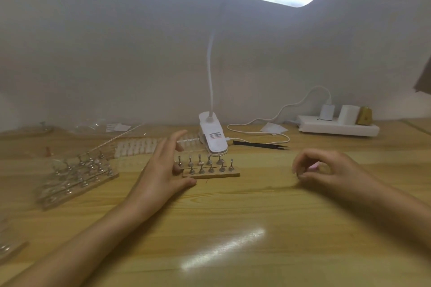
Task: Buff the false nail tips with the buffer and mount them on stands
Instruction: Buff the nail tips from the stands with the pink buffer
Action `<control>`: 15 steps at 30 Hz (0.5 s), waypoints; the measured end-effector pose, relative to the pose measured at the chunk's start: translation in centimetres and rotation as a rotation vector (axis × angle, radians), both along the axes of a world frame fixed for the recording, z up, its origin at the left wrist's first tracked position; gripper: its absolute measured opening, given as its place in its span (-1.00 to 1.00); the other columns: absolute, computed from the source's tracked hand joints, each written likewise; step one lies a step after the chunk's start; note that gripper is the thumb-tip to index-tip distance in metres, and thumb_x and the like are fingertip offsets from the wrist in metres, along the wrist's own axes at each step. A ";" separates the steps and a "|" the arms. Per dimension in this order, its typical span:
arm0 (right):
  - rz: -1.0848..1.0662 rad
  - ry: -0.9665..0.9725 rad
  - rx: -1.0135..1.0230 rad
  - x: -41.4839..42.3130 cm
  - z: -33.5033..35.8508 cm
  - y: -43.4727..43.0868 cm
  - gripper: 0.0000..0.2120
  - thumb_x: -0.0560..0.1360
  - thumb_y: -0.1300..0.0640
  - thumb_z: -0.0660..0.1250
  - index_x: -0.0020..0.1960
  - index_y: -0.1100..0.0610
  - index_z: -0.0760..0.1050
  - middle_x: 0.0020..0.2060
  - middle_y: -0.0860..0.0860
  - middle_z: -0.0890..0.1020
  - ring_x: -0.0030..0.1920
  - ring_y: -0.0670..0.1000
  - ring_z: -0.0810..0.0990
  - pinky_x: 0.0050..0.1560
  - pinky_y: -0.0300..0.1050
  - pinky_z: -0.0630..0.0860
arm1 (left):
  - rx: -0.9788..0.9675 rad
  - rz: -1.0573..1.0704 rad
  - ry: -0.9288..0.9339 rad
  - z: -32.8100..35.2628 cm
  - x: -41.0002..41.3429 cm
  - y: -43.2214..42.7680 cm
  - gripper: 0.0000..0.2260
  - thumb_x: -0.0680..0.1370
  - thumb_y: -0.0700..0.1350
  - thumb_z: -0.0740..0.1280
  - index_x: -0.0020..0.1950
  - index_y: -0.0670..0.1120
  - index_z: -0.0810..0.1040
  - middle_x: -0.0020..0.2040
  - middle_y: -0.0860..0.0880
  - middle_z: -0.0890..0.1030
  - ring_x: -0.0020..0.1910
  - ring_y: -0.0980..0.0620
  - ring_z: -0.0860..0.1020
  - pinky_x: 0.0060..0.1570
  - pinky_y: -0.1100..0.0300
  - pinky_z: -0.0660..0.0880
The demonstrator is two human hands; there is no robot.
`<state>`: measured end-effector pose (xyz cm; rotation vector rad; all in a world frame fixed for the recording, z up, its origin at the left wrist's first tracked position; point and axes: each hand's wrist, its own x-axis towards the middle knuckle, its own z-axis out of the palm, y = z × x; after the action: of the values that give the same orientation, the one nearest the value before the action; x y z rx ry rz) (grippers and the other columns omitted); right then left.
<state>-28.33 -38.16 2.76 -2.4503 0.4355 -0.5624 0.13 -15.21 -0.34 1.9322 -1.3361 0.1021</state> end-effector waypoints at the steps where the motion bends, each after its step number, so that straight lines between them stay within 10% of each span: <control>1: -0.004 -0.039 0.020 -0.1 -0.1 -0.1 -0.65 0.49 0.32 0.42 -0.10 -0.17 0.61 -0.18 -0.14 0.66 -0.11 -0.13 0.62 -0.10 -0.40 0.47 | -0.004 0.006 0.031 -0.2 -0.1 -0.1 -0.09 0.35 -0.06 0.59 0.47 0.36 0.08 0.16 0.28 0.37 -0.09 0.23 0.53 -0.13 0.45 0.37; 8: -0.074 -0.291 0.331 1.0 0.4 -0.8 -0.62 0.52 0.28 0.41 0.11 -0.20 0.58 -0.17 -0.09 0.62 -0.17 0.04 0.71 -0.22 -0.01 0.65 | -0.042 -0.013 0.082 -0.7 -0.7 -0.2 -0.04 0.44 -0.16 0.53 0.50 0.40 -0.06 0.25 0.26 0.35 0.00 0.30 0.50 -0.12 0.58 0.39; 15: -0.046 -0.351 0.336 2.2 0.3 0.2 -0.63 0.56 0.25 0.37 0.12 -0.24 0.56 -0.17 -0.11 0.61 -0.22 0.00 0.68 -0.34 -0.09 0.53 | -0.028 -0.115 0.070 0.2 -0.9 0.6 0.04 0.38 -0.19 0.57 0.52 0.41 -0.08 0.25 0.33 0.36 -0.06 0.19 0.59 -0.12 0.44 0.47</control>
<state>-26.10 -37.99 3.07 -1.9779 0.4036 -0.8465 -0.74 -14.58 -0.10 1.8143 -1.3885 -0.0034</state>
